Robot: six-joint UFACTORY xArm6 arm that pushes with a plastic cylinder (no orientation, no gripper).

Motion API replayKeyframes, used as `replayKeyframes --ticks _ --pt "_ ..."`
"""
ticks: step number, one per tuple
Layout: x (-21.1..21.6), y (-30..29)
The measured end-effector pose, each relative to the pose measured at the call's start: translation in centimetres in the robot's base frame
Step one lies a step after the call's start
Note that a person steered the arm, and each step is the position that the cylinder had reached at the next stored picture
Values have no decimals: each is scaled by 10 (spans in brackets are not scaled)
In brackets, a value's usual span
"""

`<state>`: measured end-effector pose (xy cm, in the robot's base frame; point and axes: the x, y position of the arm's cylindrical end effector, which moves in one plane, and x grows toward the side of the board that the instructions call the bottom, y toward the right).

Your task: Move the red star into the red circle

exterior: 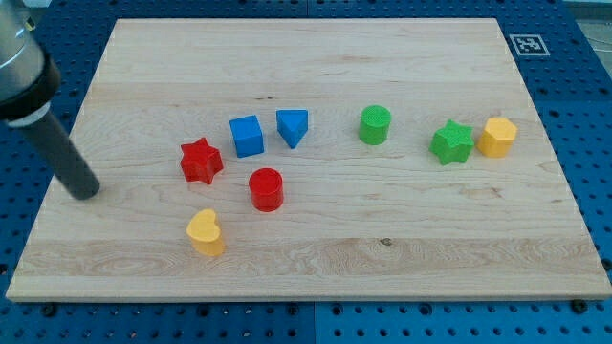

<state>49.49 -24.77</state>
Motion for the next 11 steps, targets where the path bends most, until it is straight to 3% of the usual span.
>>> replayKeyframes --ticks 2,3,4,7,8,10,11 --pt "-85 71" --pt "-85 81" --pt "-44 84" --pt "-8 84" --pt "-13 87" --pt "-94 115" --pt "-84 115"
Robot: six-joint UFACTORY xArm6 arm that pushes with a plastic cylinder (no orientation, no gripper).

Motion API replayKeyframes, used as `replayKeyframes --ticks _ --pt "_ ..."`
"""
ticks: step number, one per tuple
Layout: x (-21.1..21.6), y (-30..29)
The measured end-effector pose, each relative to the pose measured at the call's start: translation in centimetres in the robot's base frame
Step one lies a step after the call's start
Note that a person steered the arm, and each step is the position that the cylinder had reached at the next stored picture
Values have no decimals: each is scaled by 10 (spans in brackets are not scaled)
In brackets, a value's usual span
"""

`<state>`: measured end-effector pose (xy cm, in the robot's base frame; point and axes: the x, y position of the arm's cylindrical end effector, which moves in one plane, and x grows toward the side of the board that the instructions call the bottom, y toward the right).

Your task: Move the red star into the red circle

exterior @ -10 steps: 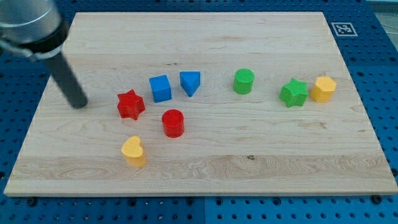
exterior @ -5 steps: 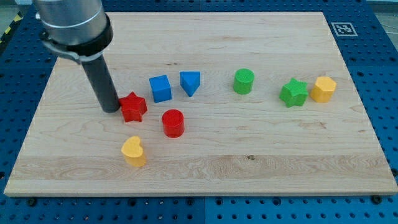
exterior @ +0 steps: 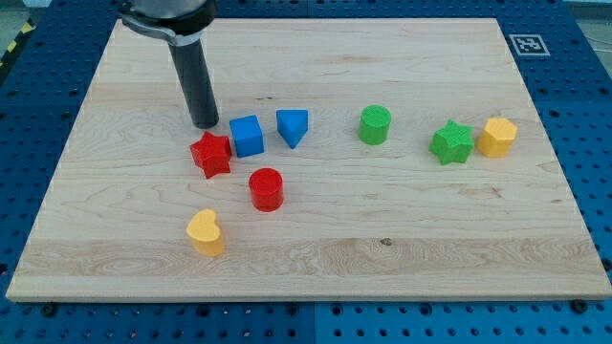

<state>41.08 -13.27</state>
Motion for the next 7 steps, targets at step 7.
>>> replayKeyframes --ticks 7 --pt "84 0"
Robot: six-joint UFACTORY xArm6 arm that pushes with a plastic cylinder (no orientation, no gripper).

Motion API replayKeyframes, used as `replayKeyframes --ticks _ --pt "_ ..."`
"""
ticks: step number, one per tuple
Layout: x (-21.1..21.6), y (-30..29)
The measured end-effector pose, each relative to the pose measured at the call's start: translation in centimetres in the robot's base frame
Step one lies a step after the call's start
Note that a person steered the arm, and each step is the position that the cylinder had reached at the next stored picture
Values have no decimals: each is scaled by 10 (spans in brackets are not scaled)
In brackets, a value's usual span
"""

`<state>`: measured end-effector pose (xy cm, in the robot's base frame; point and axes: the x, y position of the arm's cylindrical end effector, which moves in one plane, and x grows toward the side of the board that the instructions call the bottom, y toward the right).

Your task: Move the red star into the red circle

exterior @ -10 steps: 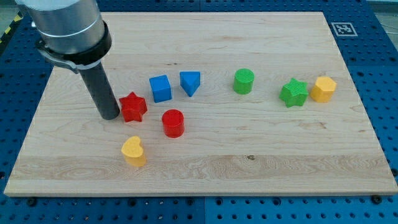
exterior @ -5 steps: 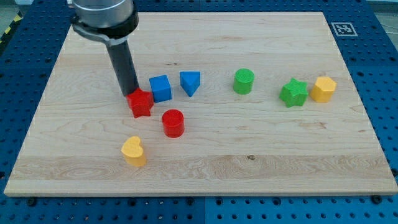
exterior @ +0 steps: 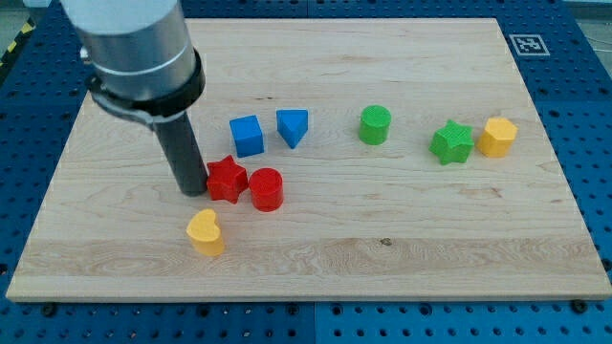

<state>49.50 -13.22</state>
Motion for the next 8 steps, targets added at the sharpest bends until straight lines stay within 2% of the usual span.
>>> replayKeyframes --ticks 2,3,6,8 --pt "-73 0" --pt "-73 0" --pt "24 10" --pt "36 24"
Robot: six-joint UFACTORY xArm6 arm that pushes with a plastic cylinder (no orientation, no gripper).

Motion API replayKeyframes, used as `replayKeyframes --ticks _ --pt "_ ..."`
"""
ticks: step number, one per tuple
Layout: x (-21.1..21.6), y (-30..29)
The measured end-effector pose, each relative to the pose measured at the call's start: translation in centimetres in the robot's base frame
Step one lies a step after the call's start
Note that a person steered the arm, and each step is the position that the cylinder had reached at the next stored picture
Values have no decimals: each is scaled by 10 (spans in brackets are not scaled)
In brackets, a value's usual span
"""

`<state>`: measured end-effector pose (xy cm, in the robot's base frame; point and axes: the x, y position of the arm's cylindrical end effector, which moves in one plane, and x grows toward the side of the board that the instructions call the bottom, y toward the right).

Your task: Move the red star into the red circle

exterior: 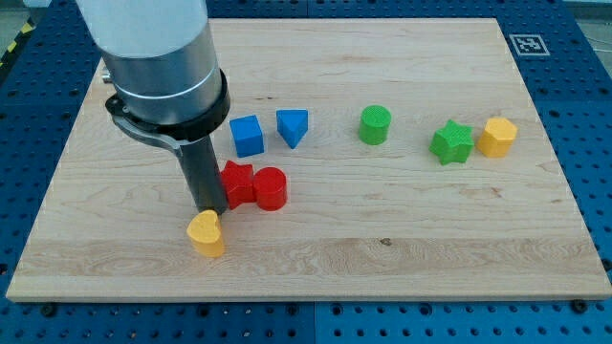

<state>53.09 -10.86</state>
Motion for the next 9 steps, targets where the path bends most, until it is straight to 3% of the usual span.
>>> replayKeyframes --ticks 2,4,7,9 --pt "-45 -18" --pt "-53 -52" --pt "-61 70" --pt "-63 105"
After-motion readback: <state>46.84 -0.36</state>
